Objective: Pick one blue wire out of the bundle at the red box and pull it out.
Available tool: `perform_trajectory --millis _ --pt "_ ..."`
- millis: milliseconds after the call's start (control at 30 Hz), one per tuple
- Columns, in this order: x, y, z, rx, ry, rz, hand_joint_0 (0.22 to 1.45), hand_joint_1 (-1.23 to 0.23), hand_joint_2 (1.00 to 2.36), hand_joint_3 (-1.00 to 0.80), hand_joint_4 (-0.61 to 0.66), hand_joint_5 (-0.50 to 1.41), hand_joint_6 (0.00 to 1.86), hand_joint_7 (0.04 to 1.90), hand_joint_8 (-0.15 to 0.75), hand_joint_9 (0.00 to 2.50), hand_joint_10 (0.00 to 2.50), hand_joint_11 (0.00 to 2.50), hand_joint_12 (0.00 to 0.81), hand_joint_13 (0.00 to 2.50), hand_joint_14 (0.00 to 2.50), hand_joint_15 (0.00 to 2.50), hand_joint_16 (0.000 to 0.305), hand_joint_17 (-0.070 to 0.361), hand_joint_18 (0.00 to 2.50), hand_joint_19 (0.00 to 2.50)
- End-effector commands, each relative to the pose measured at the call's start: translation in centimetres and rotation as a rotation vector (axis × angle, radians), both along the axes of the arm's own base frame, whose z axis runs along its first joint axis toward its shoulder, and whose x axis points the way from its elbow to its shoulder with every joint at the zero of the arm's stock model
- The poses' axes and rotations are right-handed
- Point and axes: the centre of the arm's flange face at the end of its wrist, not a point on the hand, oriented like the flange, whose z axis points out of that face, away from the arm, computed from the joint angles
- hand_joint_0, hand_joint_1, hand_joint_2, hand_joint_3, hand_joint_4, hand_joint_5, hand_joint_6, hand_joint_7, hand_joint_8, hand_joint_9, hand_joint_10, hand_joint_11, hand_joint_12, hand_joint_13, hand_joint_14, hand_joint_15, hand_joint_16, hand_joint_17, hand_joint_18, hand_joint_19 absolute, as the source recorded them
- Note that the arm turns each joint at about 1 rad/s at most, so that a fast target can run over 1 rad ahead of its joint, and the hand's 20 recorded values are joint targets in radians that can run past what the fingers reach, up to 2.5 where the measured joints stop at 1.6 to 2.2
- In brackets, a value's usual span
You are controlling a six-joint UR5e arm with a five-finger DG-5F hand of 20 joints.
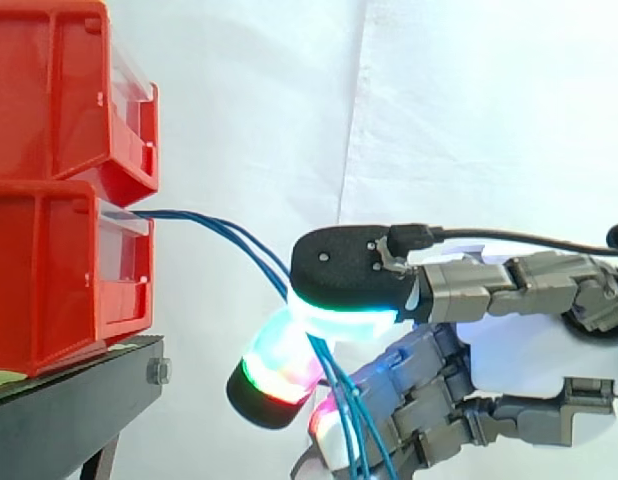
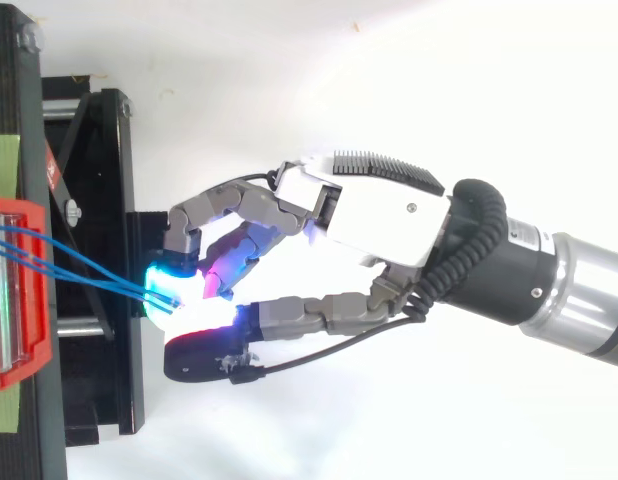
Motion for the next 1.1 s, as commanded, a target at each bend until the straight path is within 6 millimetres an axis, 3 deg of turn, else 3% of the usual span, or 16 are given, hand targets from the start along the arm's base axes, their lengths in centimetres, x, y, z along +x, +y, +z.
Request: perform_trajectory --millis 0,167,233,333,467,633,733,1000,1067 --pt "-0.3 -0.3 0.8 -0.001 0.008 -0.003 0.66 -0.82 1.02 -0.11 -0.16 -0.16 0.94 1.10 0.312 1.06 0.02 0.59 0.410 0.85 0.02 0.53 0.053 0.118 0.73 0.56" --pt "-0.7 -0.5 3.0 -0.005 0.007 -0.008 0.69 -0.84 1.01 -0.31 -0.16 -0.17 0.91 1.16 0.285 1.06 0.02 0.55 0.398 0.84 0.02 0.51 0.050 0.114 0.73 0.55" --pt "-0.8 -0.5 3.7 -0.004 0.005 -0.009 0.65 -0.81 1.00 -0.44 -0.03 -0.15 0.87 1.26 0.257 1.08 0.02 0.46 0.387 0.84 0.02 0.49 0.050 0.113 0.72 0.56" --pt "-0.8 -0.5 4.5 -0.008 0.019 -0.009 0.61 -0.77 1.00 -0.48 0.01 -0.13 0.84 1.30 0.205 1.10 0.01 0.40 0.381 0.84 0.02 0.47 0.050 0.112 0.72 0.57" --pt "-0.8 -0.6 4.8 -0.010 0.035 -0.012 0.61 -0.76 1.01 -0.43 -0.01 -0.12 0.84 1.29 0.192 1.11 0.01 0.39 0.384 0.84 0.02 0.48 0.050 0.112 0.71 0.57" --pt "-0.8 -0.7 5.1 -0.011 0.050 -0.010 0.65 -0.88 1.02 -0.10 -0.03 -0.12 0.88 1.36 0.249 1.10 0.01 0.45 0.399 0.86 0.02 0.50 0.052 0.117 0.76 0.54" --pt "-0.8 -0.7 5.4 0.004 0.056 -0.010 0.62 -0.89 1.01 -0.14 -0.07 -0.12 0.90 1.17 0.230 1.11 0.01 0.38 0.405 0.87 0.02 0.47 0.055 0.123 0.79 0.54" --pt "-0.8 -0.6 5.4 0.014 0.063 -0.011 0.57 -0.79 1.01 -0.20 -0.01 -0.09 0.84 1.16 0.209 1.17 0.01 0.25 0.406 0.83 0.01 0.37 0.058 0.130 0.78 0.52" --pt "-0.8 -0.5 5.5 0.013 0.062 -0.010 0.56 -0.77 1.01 -0.15 -0.02 -0.08 0.82 1.19 0.211 1.18 0.01 0.25 0.408 0.82 0.01 0.34 0.058 0.132 0.78 0.50"
